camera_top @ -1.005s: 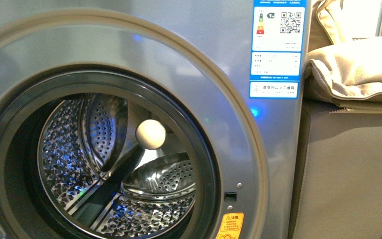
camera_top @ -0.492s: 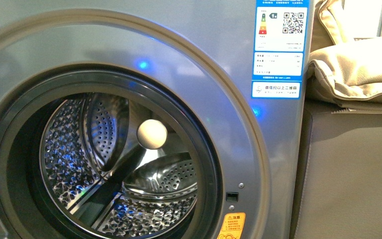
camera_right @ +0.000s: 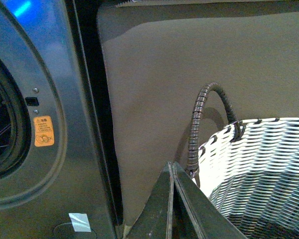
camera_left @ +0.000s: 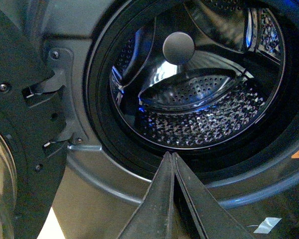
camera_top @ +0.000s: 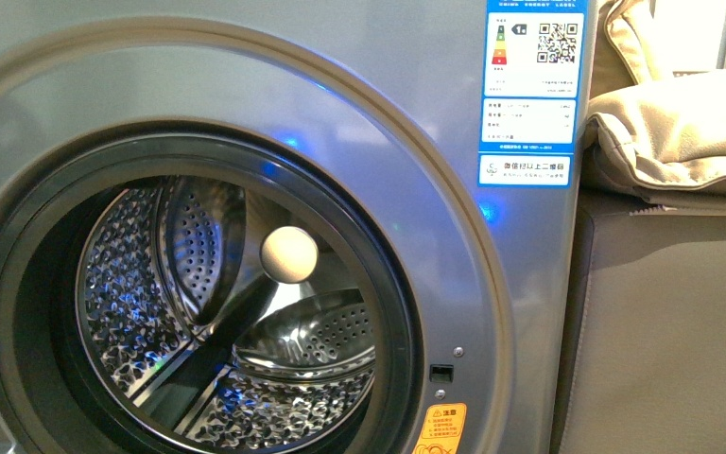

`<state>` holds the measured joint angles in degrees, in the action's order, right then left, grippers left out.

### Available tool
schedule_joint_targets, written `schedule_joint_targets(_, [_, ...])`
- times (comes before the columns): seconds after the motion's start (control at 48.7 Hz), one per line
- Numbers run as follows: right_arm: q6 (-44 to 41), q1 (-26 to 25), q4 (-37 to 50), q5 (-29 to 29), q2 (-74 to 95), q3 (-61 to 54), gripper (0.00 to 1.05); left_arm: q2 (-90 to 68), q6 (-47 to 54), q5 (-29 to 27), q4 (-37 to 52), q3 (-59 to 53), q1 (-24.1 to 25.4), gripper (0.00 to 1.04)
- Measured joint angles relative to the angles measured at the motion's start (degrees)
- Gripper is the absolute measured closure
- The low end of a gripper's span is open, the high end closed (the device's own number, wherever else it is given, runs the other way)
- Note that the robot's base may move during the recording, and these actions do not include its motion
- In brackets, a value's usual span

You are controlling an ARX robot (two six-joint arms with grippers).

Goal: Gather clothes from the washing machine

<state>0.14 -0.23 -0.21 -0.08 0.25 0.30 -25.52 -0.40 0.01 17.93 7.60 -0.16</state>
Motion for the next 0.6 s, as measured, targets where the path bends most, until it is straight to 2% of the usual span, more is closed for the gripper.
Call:
schedule_joint_targets(0.513, [0.0,0.0,0.0,0.0,0.0,0.0,1.02,12.1,0.0,0.0,-5.5,-6.1,0.0,1.01])
schedule_joint_targets(0.595, [0.0,0.0,0.0,0.0,0.0,0.0,0.91,13.2,0.0,0.0,-5.8,-7.2,0.0,1.01])
